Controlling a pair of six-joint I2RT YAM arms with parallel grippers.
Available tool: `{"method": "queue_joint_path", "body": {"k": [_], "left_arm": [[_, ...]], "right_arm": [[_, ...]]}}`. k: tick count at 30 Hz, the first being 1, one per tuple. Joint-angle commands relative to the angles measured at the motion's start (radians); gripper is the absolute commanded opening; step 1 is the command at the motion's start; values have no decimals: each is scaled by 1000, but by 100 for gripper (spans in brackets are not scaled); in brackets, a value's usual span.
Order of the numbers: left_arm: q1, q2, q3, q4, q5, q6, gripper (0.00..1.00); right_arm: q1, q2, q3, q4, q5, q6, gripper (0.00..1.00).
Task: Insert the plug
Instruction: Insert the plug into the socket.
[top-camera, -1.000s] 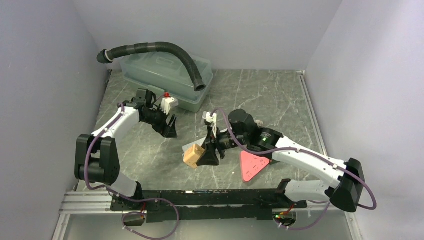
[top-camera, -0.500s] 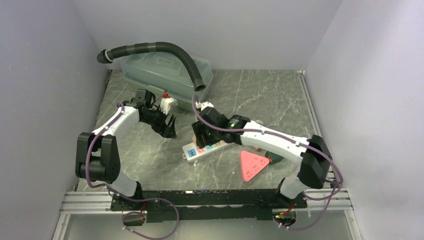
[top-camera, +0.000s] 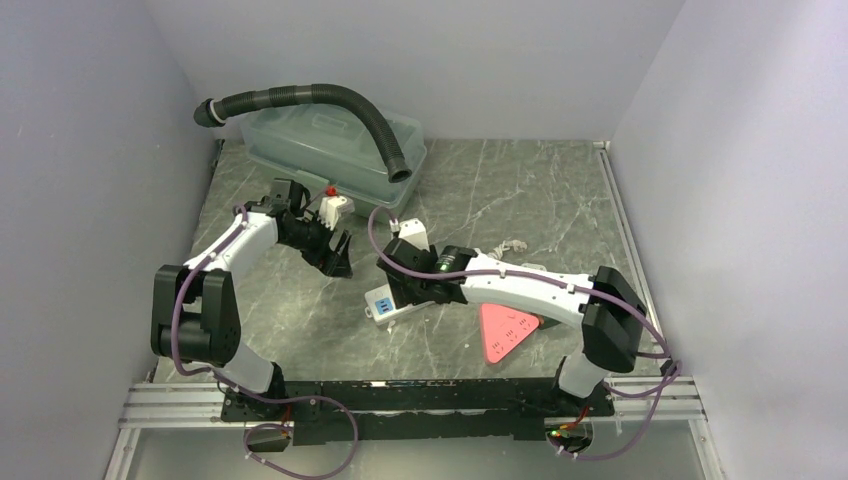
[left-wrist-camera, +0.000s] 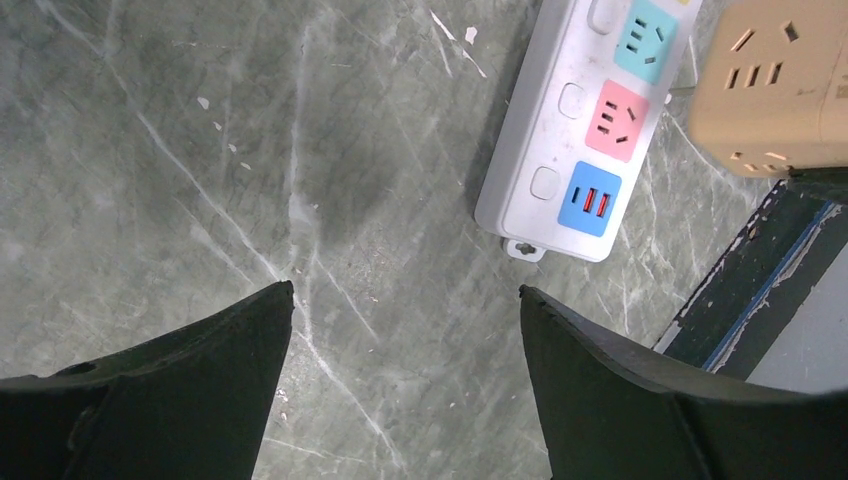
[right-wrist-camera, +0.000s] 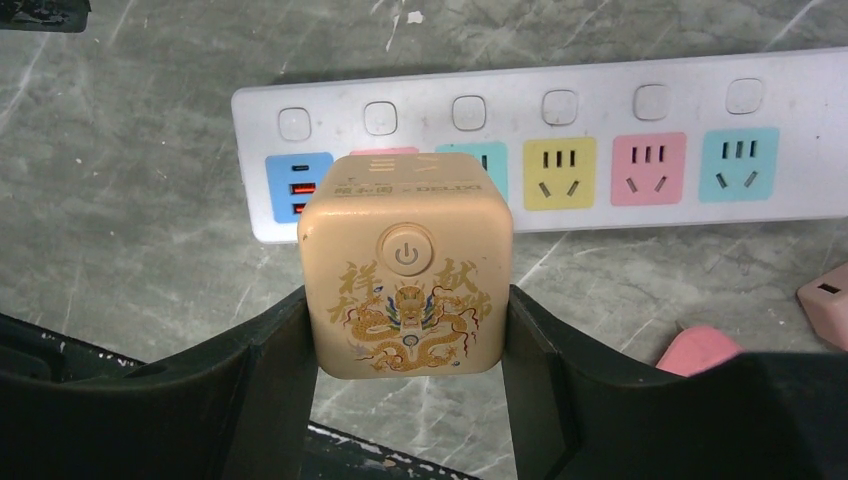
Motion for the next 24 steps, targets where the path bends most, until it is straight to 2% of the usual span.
{"method": "queue_joint_path", "body": {"k": [1, 3, 24], "left_arm": [[4, -18, 11, -5, 2, 14, 97], [4, -21, 11, -6, -1, 13, 100], [12, -33, 5, 6, -14, 2, 100]], "right_arm": [[17, 12, -9, 68, 64, 23, 0], [20, 22, -12, 83, 70, 16, 0], [43, 76, -31, 136, 74, 13, 0]]}}
